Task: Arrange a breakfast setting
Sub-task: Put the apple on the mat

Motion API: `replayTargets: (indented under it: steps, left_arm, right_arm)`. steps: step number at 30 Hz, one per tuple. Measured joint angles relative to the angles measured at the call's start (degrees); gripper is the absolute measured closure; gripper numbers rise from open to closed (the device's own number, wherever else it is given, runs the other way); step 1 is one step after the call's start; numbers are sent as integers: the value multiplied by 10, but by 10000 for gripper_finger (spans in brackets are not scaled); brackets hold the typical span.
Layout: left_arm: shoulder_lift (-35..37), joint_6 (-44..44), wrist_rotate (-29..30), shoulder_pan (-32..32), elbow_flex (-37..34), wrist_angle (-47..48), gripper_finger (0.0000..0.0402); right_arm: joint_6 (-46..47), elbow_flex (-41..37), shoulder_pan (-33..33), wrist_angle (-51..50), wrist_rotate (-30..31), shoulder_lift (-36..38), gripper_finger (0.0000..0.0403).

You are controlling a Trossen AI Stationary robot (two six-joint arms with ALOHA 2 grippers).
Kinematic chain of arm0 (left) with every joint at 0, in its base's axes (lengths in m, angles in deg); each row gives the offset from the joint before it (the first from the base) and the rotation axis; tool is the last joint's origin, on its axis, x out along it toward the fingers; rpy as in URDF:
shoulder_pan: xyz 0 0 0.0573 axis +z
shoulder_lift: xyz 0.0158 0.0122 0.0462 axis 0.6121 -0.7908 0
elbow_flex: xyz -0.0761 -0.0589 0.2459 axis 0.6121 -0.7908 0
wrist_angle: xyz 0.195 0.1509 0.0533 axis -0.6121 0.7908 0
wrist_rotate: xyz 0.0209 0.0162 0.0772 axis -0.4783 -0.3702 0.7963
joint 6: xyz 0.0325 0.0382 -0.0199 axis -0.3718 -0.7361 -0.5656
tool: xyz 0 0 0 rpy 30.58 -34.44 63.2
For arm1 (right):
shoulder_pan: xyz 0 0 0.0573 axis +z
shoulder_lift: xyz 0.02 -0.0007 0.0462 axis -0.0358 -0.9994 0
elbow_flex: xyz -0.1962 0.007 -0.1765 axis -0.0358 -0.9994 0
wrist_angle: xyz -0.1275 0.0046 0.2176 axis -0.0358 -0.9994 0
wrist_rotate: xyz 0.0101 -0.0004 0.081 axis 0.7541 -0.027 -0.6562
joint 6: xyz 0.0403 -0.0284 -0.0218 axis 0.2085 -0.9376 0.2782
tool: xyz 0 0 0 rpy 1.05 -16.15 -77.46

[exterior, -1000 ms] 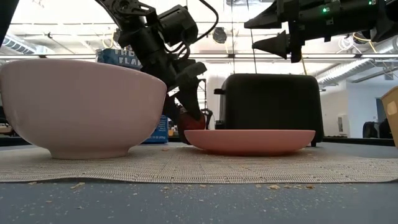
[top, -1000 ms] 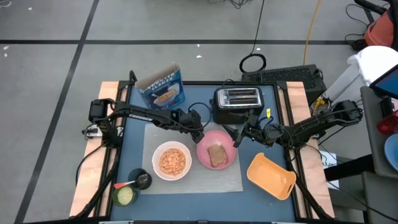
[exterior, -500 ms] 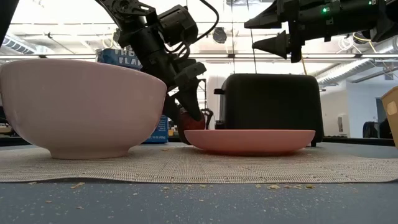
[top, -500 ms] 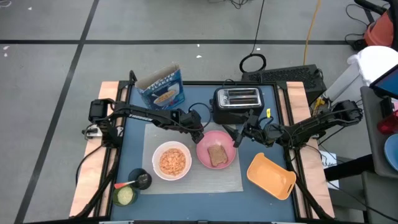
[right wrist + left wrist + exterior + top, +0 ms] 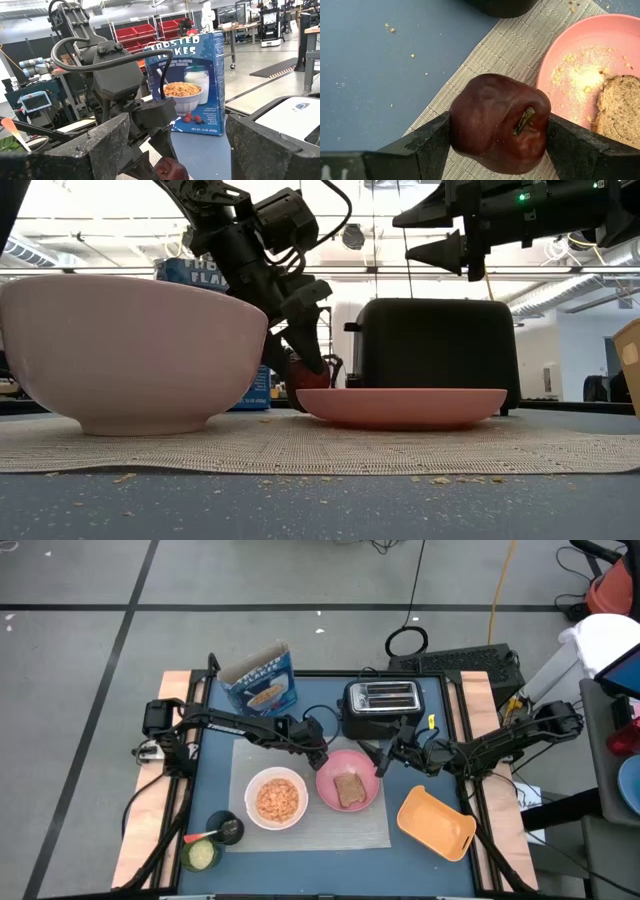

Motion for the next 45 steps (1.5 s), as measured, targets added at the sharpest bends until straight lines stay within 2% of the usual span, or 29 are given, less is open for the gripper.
replayTargets:
  steps: [12, 19, 23, 40, 45]
  left_arm:
    - [0, 1, 0, 0, 0, 0, 112]
    - [0, 2, 0, 0, 0, 0, 57]
    - [0, 4, 5, 0, 0, -8, 42]
    - [0, -1, 6, 0, 0, -21, 39]
    - [0, -62, 6, 0, 0, -67, 39]
  right_arm:
    - [0, 0, 0, 0, 0, 0, 83]
    - [0, 0, 0, 0, 0, 0, 83]
    - [0, 0, 0, 0, 0, 0, 83]
    - [0, 0, 0, 0, 0, 0, 83]
    - [0, 0, 0, 0, 0, 0, 83]
